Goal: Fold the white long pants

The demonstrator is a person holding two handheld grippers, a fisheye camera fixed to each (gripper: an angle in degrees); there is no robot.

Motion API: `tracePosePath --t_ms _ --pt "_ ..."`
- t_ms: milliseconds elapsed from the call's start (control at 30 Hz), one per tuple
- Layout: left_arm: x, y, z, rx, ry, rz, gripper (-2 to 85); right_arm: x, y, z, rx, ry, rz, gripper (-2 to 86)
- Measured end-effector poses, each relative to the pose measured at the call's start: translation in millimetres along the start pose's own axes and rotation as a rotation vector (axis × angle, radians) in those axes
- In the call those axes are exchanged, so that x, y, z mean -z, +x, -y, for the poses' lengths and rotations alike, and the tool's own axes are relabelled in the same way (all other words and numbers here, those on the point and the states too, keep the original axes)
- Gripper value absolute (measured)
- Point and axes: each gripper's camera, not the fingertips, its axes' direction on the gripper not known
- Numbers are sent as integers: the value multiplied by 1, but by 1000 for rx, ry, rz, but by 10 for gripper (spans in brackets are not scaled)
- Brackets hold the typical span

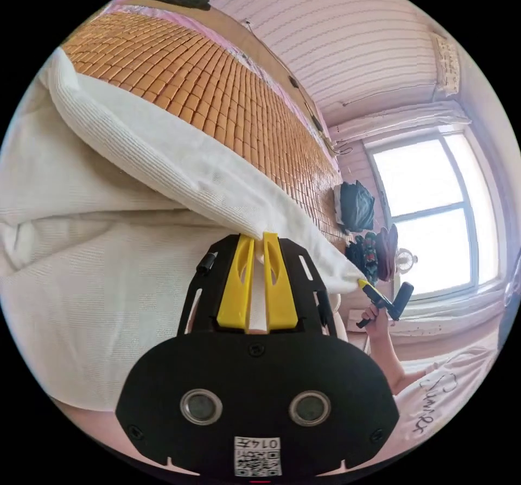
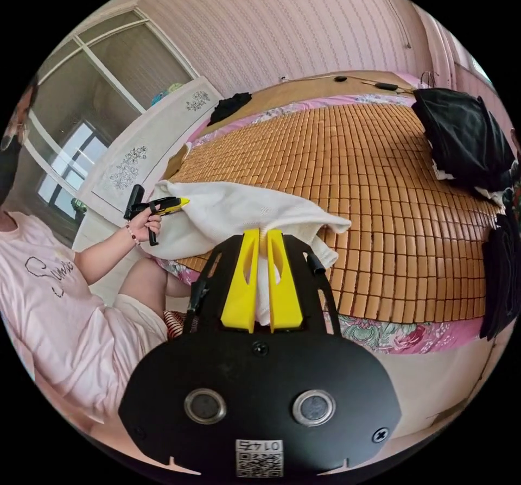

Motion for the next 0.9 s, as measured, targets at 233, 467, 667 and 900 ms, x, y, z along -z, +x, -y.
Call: tracePosePath --t_ms 233,467,667,900 --pt "-1 73 104 -218 190 26 55 7 67 136 64 121 -62 31" --pt "-25 85 101 -324 102 78 93 -45 124 121 -51 71 -146 63" --pt "-36 52 26 -307 -17 109 84 -94 141 47 -79 -178 -133 101" --pt "-124 86 -46 -505 -318 279 118 -88 161 -7 -254 -274 -209 174"
